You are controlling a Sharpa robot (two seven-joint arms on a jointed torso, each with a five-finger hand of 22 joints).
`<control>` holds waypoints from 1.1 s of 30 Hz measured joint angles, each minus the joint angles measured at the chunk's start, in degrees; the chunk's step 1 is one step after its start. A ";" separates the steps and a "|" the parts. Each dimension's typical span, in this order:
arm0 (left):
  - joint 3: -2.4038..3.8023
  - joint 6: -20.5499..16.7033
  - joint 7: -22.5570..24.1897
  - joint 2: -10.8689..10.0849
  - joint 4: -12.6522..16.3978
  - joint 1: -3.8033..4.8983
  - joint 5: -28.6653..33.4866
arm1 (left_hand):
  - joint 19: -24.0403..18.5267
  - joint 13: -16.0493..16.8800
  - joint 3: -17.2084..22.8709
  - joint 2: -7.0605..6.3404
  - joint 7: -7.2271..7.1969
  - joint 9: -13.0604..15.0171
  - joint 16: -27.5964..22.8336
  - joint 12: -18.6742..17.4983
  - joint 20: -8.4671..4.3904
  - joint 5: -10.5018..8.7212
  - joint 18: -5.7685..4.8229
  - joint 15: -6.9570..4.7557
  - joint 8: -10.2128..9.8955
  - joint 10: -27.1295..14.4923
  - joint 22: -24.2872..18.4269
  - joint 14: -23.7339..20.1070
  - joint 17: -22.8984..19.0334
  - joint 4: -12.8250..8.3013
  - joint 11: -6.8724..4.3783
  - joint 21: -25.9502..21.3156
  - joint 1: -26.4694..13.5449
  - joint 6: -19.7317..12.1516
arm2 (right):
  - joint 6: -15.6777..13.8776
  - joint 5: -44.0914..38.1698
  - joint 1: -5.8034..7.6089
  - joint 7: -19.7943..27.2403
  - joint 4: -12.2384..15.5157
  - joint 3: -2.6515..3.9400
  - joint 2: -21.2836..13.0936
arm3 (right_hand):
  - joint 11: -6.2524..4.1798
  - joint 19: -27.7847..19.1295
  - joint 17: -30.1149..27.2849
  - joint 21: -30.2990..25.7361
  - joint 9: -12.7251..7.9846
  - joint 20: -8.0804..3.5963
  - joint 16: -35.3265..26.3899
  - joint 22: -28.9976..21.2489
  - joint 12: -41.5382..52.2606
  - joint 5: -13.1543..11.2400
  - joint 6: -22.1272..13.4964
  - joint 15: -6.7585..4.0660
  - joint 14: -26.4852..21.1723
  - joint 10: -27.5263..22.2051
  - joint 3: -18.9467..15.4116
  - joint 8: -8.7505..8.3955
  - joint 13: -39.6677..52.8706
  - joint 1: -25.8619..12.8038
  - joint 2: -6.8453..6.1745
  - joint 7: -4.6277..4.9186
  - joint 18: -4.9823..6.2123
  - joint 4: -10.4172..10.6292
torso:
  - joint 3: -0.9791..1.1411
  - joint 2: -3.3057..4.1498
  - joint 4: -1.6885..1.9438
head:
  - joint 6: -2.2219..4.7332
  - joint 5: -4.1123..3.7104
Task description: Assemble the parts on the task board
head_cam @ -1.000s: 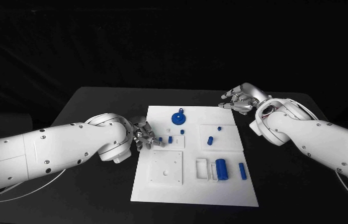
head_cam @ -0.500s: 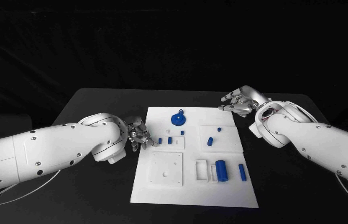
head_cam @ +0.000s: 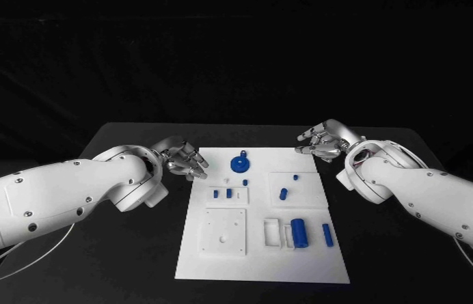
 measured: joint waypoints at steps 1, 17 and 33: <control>0.02 -0.66 1.43 0.19 -0.23 0.07 -0.01 | 0.00 0.00 0.79 0.22 0.11 -1.05 -1.02 -1.03 0.00 -0.80 0.69 -0.03 -0.85 -0.29 1.00 0.90 -0.55 -1.09 0.29 0.26 0.28 0.84 | 0.00 0.10 -0.02 0.13 0.00 0.00 0.00 | -0.13 0.00 -0.30 -0.41 0.00 0.00 -0.39 0.00 -0.82 0.00 0.00 -0.13 -0.13 0.13 0.15 0.00 -0.95 0.00 0.00 0.00 0.00 -0.15 | 0.00 0.00 -0.01 | 0.03 -0.02; 0.13 -1.25 14.26 10.32 -5.93 0.70 -17.68 | 3.32 -0.10 4.03 0.24 -0.25 -4.29 1.22 -1.57 -0.40 -1.71 2.45 -0.93 -2.48 -2.35 6.48 7.39 1.75 -5.59 1.10 4.28 -1.76 3.46 | -0.60 1.85 -0.13 2.49 -0.19 0.00 0.45 | -0.71 0.21 -5.91 -6.83 0.00 -0.21 -4.64 -0.01 -9.80 0.00 0.61 -0.33 -0.33 1.56 2.39 0.00 -13.71 -0.60 -0.01 -0.16 0.00 -1.86 | 0.00 0.18 0.03 | 0.58 -0.69; -1.16 6.33 14.91 18.73 -13.59 0.56 -33.00 | 4.88 -0.16 5.17 -0.69 -0.45 -4.35 5.54 -1.57 0.13 -2.82 3.33 -0.72 -2.48 -6.29 6.46 7.36 4.05 -5.45 1.93 4.72 -3.65 3.66 | -1.62 2.35 -0.13 3.61 0.14 0.00 0.92 | -0.72 0.21 -6.80 -8.20 0.00 -0.21 -4.64 -0.01 -11.60 0.00 0.63 -0.53 -0.53 1.96 2.54 0.00 -16.83 -0.83 0.21 -0.18 0.00 -2.02 | -0.03 0.18 0.07 | 0.11 -0.69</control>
